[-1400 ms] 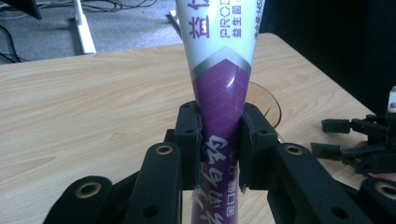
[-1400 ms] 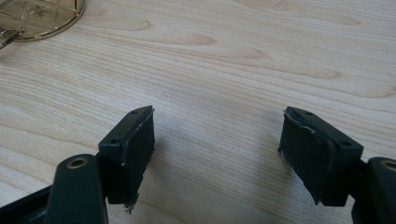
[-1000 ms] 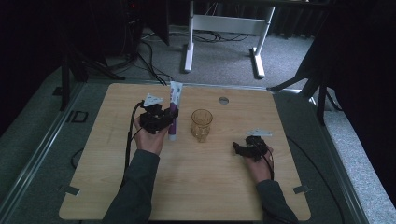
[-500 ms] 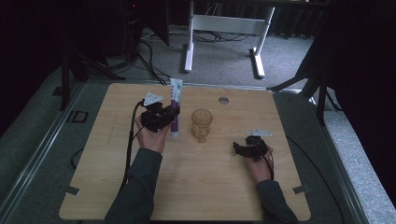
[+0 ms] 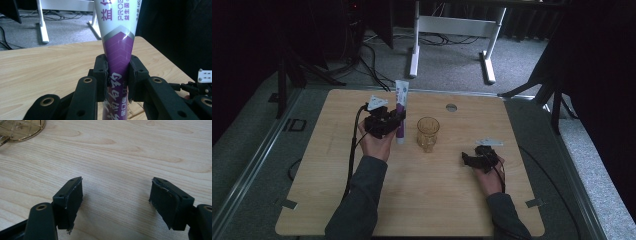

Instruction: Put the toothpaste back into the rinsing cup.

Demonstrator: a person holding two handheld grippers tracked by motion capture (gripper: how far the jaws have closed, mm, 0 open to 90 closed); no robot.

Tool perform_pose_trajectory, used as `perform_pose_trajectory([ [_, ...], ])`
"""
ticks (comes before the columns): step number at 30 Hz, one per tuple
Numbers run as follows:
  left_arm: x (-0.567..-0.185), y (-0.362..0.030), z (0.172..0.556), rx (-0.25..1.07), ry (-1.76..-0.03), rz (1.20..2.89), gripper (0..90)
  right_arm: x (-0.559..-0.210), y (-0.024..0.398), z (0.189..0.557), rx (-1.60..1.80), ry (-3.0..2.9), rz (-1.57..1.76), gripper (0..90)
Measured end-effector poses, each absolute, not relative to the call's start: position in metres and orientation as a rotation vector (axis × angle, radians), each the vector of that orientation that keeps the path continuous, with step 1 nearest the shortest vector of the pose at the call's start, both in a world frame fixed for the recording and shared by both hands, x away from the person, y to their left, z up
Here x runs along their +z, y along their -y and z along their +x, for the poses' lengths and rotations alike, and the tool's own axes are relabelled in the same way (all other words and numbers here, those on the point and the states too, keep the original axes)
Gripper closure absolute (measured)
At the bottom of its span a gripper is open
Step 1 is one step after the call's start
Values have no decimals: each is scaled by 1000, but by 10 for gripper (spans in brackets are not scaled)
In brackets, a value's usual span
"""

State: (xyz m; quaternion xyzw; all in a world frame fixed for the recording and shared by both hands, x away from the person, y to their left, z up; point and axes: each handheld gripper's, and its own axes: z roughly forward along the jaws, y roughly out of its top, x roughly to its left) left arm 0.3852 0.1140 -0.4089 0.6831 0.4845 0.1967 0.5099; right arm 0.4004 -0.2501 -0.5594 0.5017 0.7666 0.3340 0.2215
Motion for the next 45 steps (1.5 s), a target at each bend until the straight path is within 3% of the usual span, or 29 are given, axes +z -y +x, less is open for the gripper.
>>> perform_pose_trajectory([
  [45,-404,-87,398,516,-1105,1635,722,-560,249,403,927,-2123,1379,263],
])
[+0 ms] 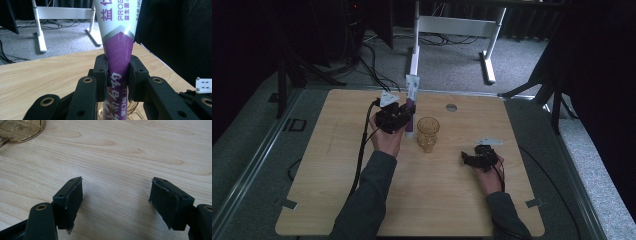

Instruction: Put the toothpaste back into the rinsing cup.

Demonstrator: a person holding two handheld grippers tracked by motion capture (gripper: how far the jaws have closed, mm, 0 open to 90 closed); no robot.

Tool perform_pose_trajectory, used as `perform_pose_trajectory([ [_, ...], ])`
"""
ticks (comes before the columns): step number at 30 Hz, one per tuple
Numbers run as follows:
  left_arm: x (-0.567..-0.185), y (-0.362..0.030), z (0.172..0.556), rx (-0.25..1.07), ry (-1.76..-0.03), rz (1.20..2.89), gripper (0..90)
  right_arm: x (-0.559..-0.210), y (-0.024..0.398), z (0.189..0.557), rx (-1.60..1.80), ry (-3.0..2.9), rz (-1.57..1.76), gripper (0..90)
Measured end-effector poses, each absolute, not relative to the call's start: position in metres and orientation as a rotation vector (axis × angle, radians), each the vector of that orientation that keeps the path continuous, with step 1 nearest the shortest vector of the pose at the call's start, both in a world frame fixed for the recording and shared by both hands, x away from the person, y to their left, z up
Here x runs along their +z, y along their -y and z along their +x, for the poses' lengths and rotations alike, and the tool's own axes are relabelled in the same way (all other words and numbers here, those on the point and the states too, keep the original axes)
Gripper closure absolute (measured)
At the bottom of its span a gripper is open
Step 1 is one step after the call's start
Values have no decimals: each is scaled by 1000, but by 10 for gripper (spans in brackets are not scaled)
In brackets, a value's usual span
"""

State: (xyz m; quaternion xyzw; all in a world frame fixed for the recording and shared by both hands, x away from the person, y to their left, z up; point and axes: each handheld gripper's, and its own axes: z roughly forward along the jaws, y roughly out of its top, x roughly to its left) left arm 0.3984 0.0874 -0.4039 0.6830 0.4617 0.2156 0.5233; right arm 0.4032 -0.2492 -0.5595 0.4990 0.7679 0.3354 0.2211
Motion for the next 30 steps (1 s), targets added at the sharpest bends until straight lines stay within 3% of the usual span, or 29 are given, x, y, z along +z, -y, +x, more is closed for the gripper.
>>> perform_pose_trajectory([
  [30,-399,-75,414,500,-1089,1619,722,-560,249,403,926,-2122,1378,263],
])
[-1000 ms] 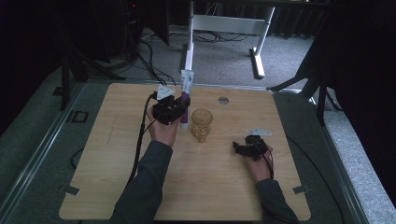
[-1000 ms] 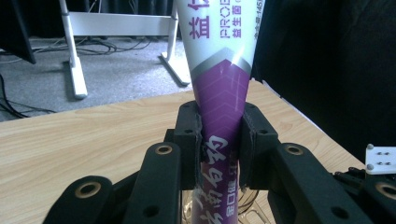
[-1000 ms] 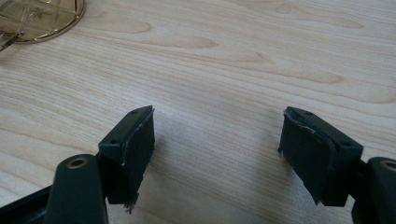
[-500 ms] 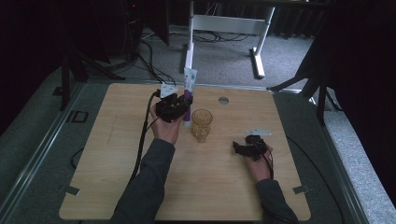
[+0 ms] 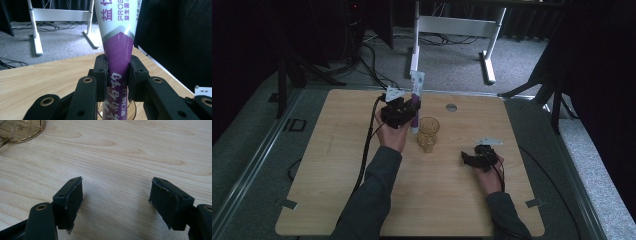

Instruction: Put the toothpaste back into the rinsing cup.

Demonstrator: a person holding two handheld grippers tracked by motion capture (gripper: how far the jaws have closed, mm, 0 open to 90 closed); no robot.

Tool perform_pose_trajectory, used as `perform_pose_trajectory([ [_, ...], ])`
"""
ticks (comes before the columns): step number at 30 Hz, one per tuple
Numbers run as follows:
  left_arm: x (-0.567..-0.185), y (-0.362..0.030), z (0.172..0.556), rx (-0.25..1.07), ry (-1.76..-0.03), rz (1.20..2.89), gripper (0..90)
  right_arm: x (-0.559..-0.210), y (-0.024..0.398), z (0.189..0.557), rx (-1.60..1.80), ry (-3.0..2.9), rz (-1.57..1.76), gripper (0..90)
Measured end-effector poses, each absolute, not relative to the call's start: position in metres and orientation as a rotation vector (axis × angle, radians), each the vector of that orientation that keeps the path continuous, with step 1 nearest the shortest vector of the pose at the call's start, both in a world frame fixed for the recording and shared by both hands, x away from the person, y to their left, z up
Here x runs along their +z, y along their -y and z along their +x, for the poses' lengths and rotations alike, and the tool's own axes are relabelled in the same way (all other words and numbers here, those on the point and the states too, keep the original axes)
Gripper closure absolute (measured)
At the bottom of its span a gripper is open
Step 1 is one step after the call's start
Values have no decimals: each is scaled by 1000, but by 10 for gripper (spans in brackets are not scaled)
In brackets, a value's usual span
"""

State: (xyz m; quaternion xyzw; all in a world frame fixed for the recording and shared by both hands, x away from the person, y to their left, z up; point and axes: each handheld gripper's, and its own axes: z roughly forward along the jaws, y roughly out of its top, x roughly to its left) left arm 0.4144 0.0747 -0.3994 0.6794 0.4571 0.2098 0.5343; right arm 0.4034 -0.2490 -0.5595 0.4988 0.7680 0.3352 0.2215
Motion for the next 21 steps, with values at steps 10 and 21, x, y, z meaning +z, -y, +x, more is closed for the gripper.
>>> perform_pose_trajectory([
  [10,-400,-65,417,492,-1075,1623,722,-560,249,403,927,-2122,1379,263],
  [21,-404,-54,419,488,-1067,1632,721,-560,249,403,926,-2122,1379,264],
])
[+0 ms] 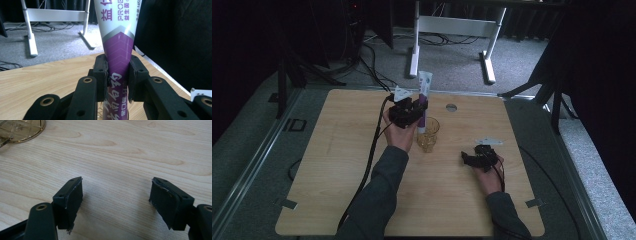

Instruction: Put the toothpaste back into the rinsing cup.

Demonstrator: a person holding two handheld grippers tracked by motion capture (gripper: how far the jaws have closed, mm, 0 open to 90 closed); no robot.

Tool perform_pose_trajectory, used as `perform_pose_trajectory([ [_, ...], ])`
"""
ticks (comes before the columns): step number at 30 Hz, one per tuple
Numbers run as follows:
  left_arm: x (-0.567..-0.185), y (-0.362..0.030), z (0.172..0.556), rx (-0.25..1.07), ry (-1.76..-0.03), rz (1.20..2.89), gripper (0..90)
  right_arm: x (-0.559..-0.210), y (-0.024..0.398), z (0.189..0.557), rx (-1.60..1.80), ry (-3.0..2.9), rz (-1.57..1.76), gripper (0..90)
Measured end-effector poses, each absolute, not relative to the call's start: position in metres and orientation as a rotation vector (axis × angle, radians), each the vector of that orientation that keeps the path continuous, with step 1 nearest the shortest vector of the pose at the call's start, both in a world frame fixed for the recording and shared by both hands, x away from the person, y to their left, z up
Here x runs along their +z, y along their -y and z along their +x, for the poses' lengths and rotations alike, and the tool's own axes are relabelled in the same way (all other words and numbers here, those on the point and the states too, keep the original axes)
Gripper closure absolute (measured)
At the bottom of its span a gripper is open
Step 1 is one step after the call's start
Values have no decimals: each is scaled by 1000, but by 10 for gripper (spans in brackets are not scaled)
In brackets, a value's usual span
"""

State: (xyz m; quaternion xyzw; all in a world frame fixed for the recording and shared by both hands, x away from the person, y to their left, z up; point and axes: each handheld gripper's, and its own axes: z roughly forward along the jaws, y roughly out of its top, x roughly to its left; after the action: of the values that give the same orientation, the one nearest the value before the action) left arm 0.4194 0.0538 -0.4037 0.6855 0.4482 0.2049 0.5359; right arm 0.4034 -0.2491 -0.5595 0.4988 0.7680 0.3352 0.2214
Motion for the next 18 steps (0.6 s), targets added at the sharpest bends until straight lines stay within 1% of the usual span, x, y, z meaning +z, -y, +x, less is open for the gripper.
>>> perform_pose_trajectory([
  [18,-413,-45,427,474,-1084,1639,718,-560,249,403,928,-2123,1378,263],
])
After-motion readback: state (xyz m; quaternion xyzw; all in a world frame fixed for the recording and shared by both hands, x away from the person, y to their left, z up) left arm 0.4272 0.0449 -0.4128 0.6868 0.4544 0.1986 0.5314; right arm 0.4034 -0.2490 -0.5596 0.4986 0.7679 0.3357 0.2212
